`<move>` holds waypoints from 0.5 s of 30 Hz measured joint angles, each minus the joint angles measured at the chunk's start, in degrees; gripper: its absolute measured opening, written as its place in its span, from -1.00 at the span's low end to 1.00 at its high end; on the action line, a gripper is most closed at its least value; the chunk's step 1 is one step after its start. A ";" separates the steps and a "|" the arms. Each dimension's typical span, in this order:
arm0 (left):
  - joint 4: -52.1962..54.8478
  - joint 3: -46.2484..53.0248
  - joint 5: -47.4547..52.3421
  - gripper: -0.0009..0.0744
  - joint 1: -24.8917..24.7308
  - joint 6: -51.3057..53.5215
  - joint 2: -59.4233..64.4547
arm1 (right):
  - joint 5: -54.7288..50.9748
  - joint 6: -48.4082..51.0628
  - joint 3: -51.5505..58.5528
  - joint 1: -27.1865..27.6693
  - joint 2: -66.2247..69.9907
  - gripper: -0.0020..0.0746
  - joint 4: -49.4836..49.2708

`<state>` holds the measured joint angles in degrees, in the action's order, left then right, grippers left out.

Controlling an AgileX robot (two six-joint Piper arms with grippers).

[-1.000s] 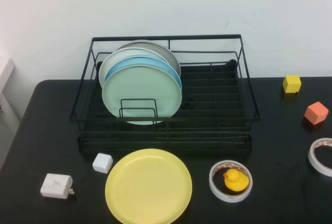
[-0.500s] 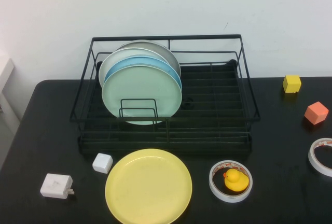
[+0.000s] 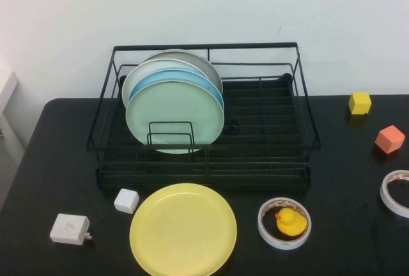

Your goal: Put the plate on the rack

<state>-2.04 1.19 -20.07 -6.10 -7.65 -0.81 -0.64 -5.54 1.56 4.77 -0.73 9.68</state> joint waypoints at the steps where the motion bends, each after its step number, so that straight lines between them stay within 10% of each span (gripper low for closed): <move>1: 0.00 0.00 -2.55 -0.98 0.00 0.00 0.00 | 1.61 0.25 0.00 0.00 0.00 -0.95 0.00; 15: -0.21 0.00 -13.79 -0.98 0.00 0.63 0.00 | 18.47 2.68 0.00 0.00 0.00 -0.95 -1.83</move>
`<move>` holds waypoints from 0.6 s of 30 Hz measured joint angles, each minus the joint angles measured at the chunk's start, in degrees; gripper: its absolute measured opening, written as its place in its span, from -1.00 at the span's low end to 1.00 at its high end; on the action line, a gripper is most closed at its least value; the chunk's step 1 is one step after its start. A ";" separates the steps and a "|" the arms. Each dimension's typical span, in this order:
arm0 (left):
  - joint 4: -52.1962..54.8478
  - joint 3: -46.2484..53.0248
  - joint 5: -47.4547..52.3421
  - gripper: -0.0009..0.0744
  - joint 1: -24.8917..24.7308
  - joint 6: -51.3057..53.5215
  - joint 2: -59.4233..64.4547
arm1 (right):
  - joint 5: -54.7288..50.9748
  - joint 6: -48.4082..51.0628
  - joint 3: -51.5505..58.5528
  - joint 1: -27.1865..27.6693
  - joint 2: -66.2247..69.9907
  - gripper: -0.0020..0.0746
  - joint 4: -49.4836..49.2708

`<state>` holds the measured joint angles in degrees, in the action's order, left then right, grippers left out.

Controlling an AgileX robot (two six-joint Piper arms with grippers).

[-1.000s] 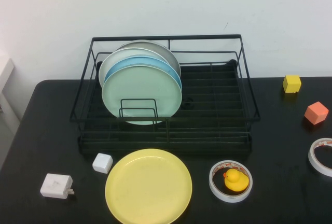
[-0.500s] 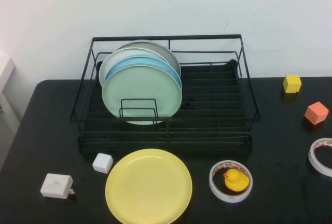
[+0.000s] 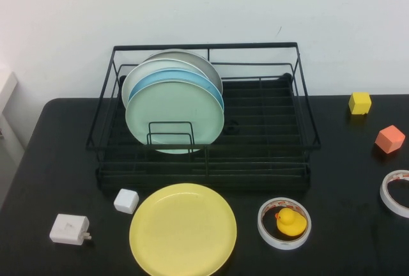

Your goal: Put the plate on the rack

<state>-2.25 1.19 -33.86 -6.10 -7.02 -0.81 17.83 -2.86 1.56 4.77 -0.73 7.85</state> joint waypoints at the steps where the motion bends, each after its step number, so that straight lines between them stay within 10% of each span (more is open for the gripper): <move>1: 0.00 0.00 0.99 -0.98 0.00 0.00 0.00 | 0.62 0.11 0.00 0.00 0.00 -0.95 -0.71; 18: -0.60 -19.73 24.03 -0.98 0.00 -1.65 21.84 | -38.98 6.40 -28.27 -0.50 20.26 -0.95 -11.04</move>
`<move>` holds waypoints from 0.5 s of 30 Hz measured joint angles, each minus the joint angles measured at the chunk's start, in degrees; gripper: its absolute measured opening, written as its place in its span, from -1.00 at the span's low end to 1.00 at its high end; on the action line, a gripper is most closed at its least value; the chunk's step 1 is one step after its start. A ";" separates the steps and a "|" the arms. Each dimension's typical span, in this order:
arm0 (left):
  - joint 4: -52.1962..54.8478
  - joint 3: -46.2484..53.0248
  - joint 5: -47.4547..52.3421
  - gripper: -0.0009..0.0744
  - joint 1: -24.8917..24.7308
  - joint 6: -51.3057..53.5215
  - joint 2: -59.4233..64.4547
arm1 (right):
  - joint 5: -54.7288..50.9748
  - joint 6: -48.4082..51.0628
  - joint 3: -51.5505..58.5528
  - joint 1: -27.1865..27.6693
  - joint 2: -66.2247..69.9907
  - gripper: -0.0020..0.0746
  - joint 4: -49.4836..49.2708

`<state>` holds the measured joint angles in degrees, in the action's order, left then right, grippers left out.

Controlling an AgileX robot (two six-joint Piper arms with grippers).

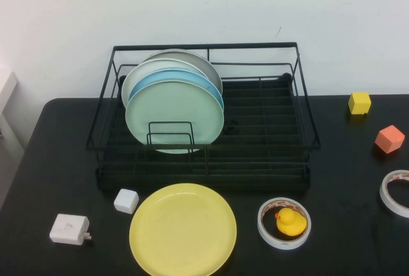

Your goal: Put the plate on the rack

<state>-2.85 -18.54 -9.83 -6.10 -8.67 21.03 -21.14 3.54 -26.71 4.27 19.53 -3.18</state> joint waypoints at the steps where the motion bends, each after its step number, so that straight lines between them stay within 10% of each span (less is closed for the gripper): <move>1: -0.27 0.00 0.38 -0.98 0.00 -2.28 1.70 | -1.11 3.35 -0.90 -0.28 3.14 -0.95 -3.67; 8: -1.28 0.00 5.53 -0.98 0.00 -13.65 11.20 | -12.62 30.55 -5.26 -1.01 25.71 -0.95 -29.35; 15: -4.13 -6.52 31.50 -0.98 0.00 -18.73 12.87 | -18.40 63.46 -6.17 -1.34 47.87 -0.95 -58.40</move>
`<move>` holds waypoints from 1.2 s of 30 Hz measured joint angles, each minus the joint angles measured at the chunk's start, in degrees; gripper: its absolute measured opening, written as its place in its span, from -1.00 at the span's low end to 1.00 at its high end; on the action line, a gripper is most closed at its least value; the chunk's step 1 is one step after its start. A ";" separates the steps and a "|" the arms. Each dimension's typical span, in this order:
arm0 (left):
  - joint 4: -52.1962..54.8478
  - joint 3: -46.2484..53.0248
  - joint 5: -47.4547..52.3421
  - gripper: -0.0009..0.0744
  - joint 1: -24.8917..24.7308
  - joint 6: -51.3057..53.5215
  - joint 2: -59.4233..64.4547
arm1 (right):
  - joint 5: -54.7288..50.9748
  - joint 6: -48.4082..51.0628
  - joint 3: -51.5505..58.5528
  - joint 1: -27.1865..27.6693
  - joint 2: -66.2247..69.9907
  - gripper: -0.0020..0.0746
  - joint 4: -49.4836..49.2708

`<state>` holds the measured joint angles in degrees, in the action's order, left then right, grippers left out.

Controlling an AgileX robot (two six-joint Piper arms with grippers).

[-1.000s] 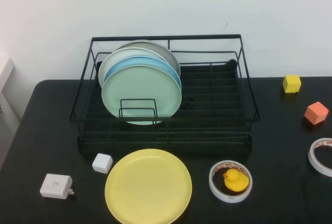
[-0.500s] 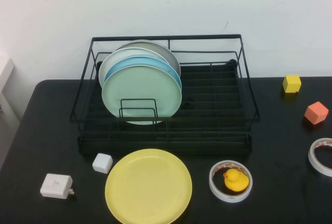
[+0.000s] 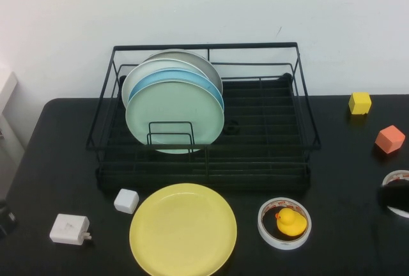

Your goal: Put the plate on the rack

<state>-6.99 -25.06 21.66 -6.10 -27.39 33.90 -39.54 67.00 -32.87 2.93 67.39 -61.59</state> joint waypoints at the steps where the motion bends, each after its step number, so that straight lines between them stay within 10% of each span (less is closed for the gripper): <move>1: -0.44 -1.26 3.33 -0.98 0.00 0.00 0.00 | -0.23 2.53 0.00 -0.65 2.98 -0.95 -3.17; 15: -2.07 -3.54 16.07 -0.98 -0.20 3.31 0.00 | 15.39 3.61 -12.52 -33.01 30.62 -0.95 -13.77; 22: -2.07 -3.54 18.23 -0.98 -0.20 3.31 0.00 | 12.58 1.29 -21.53 -34.86 39.43 -0.85 -16.77; 29: -2.07 -3.54 19.30 -0.98 -0.20 3.31 0.00 | 9.82 -5.85 -26.42 -34.78 46.64 0.07 -16.37; 36: -2.07 -3.54 19.55 -0.98 -0.20 3.43 0.00 | 11.96 -11.11 -27.74 -32.54 51.09 0.31 -13.56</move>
<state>-9.06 -28.60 41.21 -6.30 -23.96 33.90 -27.59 55.89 -60.61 -29.61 118.48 -75.15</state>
